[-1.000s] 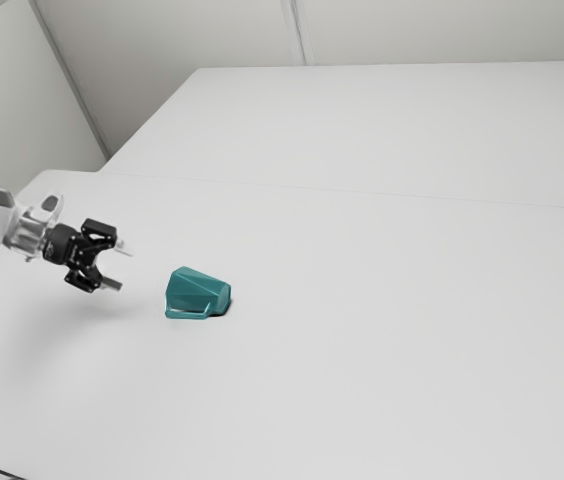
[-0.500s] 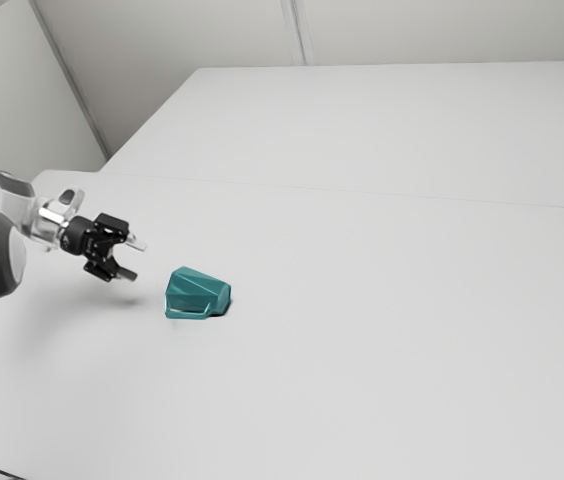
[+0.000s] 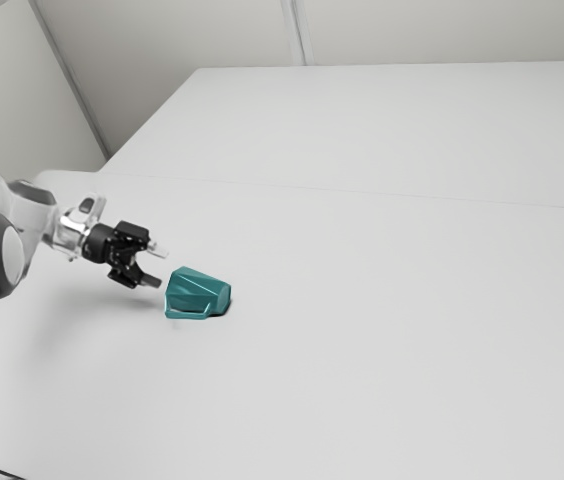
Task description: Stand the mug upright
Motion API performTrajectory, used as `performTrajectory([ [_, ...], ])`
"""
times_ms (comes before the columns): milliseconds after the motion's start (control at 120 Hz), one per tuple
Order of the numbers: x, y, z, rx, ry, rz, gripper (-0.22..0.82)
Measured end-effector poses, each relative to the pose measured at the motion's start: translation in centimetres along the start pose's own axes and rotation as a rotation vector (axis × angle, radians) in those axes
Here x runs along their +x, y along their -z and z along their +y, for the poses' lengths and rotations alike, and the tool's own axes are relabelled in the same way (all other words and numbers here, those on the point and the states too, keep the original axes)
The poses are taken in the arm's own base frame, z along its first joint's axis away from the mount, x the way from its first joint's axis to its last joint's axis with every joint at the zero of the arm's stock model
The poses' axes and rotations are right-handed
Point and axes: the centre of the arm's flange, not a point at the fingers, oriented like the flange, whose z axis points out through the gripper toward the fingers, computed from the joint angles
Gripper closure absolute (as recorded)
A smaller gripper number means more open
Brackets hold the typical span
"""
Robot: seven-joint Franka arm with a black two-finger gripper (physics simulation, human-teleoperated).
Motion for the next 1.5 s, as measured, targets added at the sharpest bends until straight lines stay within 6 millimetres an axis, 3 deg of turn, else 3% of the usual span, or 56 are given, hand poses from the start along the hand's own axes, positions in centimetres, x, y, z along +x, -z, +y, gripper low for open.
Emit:
performTrajectory([
  [400,-0.1,-2.3,0.0,-0.002,-0.041,0.014,0.04],
  [717,0.3,-4.1,0.2,-0.005,-0.068,0.020,0.12],
  [1258,0.4,-4.8,-0.5,0.000,-0.070,0.018,0.64],
  [1500,0.5,-4.7,-0.5,0.005,-0.073,0.020,0.73],
])
